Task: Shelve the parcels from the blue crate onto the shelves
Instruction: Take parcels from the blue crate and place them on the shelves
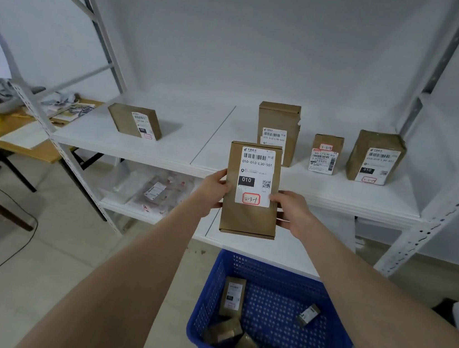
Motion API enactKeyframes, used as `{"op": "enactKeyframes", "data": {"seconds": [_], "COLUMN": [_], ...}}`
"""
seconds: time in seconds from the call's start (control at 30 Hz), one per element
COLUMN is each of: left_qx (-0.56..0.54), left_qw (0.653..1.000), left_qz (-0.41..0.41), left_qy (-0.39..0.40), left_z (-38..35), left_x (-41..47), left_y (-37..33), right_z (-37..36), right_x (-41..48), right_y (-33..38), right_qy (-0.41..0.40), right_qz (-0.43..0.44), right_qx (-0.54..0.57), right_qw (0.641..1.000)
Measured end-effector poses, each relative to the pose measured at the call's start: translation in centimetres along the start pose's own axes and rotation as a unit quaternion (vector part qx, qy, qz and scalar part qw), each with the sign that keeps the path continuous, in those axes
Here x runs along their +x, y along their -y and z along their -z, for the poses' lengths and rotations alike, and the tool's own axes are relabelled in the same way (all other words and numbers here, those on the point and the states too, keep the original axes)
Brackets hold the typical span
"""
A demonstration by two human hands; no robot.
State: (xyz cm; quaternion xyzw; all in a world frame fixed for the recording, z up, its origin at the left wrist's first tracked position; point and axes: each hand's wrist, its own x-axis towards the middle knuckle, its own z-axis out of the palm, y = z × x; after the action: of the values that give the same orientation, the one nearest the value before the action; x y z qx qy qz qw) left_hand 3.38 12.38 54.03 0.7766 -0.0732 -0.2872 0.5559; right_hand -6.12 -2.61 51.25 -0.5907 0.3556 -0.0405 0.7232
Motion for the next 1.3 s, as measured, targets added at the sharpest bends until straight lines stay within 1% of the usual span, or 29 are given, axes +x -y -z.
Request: {"op": "enactKeyframes", "data": {"seconds": [0.17, 0.33, 0.5, 0.7, 0.83, 0.93, 1.13, 1.3], "left_qx": [0.005, 0.026, 0.057, 0.076, 0.054, 0.038, 0.019, 0.031], "left_qw": [1.0, 0.999, 0.998, 0.996, 0.995, 0.994, 0.991, 0.985], "left_qz": [0.01, 0.023, 0.025, 0.022, 0.033, 0.04, 0.057, 0.09], "left_qy": [0.011, 0.02, 0.0, -0.052, -0.073, -0.094, -0.119, -0.142], "left_z": [2.8, 7.0, 13.1, 21.0, 25.6, 29.0, 35.4, 40.9], "left_x": [2.0, 4.0, 6.3, 9.0, 10.4, 11.9, 15.9, 21.3], "left_y": [0.6, 1.3, 2.4, 3.8, 4.5, 5.8, 6.9, 6.5], "right_z": [-3.1, -8.8, -15.8, -24.4, -28.8, -31.9, -39.0, -44.9], "right_x": [1.0, 2.0, 3.7, 5.7, 7.6, 9.8, 15.0, 20.7], "right_y": [0.2, 0.0, -0.5, -0.6, -0.1, -0.2, -0.4, 0.7], "right_qy": [-0.017, -0.041, -0.058, -0.054, -0.037, -0.009, 0.032, 0.052], "right_qz": [-0.001, 0.006, 0.015, 0.027, 0.038, 0.041, 0.022, -0.001], "right_qx": [-0.006, -0.016, -0.026, -0.014, -0.023, -0.03, -0.04, -0.051], "right_qw": [1.0, 0.999, 0.998, 0.998, 0.998, 0.999, 0.998, 0.997]}}
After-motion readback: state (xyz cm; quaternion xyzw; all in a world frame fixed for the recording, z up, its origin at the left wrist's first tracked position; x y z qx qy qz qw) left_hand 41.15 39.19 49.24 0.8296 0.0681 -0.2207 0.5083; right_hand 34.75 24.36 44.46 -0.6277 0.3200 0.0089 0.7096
